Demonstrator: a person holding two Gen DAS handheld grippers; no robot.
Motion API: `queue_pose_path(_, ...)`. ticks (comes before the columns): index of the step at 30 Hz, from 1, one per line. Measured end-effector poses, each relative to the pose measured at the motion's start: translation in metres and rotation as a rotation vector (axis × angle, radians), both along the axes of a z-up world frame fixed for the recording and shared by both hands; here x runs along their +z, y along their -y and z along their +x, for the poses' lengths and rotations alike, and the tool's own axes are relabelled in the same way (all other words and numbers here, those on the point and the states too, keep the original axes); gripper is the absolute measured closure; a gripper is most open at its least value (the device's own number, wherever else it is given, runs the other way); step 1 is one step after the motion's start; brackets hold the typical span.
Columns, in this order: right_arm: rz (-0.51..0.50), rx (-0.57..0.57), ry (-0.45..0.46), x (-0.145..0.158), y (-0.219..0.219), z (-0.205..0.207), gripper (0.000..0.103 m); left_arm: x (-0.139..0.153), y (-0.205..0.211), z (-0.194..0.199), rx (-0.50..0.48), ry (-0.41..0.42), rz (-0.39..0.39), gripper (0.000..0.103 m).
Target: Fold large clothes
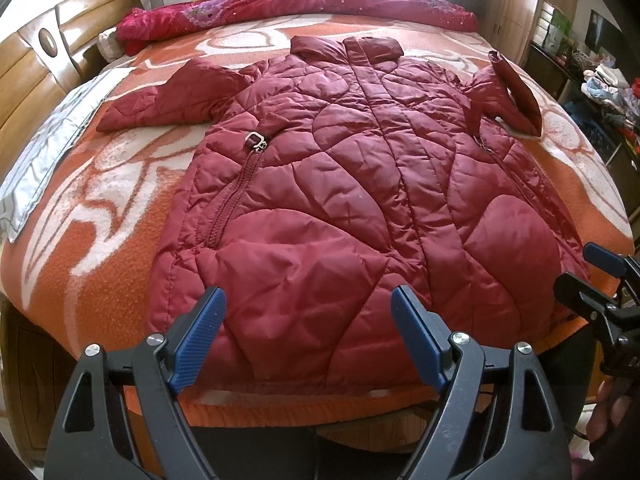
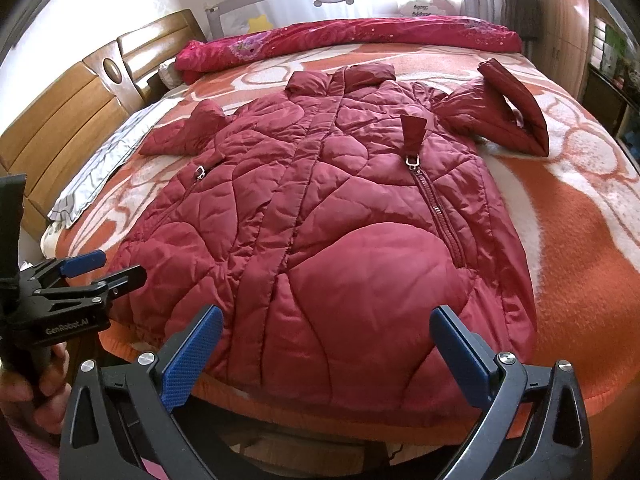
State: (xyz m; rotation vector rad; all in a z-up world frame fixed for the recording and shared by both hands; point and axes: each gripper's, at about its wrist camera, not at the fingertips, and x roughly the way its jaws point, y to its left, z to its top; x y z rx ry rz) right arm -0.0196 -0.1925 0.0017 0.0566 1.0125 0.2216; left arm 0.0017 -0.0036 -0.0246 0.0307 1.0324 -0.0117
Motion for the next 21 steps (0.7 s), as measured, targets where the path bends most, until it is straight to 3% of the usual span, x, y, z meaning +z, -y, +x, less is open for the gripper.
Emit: queue_pose_path(21,0.037,-0.003,0.007,-0.001,0.014,0.024,0.000,-0.010,-0.005,0.024,0.008,-0.047,-0.030,0.018)
